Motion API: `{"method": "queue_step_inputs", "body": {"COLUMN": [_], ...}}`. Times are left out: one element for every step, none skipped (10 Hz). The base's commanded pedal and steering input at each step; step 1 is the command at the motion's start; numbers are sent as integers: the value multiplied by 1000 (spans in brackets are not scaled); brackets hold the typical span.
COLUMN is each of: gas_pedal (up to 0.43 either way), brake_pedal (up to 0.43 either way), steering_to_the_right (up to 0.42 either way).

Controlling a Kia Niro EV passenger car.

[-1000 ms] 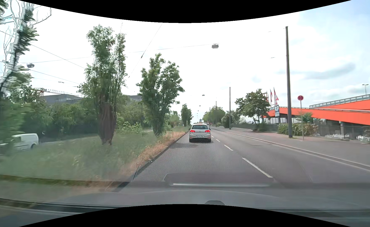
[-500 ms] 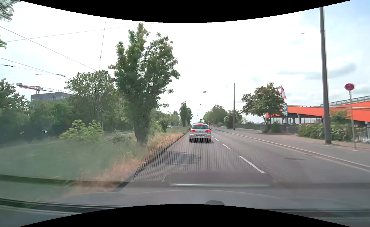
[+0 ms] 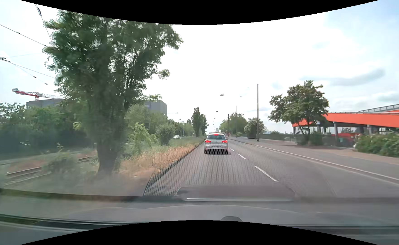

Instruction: Follow the waypoints while adhering to traffic rules and regulations

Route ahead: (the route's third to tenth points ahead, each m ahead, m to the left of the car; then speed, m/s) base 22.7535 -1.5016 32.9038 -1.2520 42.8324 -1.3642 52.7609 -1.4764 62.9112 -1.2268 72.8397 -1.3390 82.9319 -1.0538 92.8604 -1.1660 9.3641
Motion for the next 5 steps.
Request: {"method": "queue_step_inputs", "body": {"gas_pedal": [8,8,8,8,8], "brake_pedal": [0,0,0,0,0], "steering_to_the_right": [-7,-7,-7,-7,-7]}}
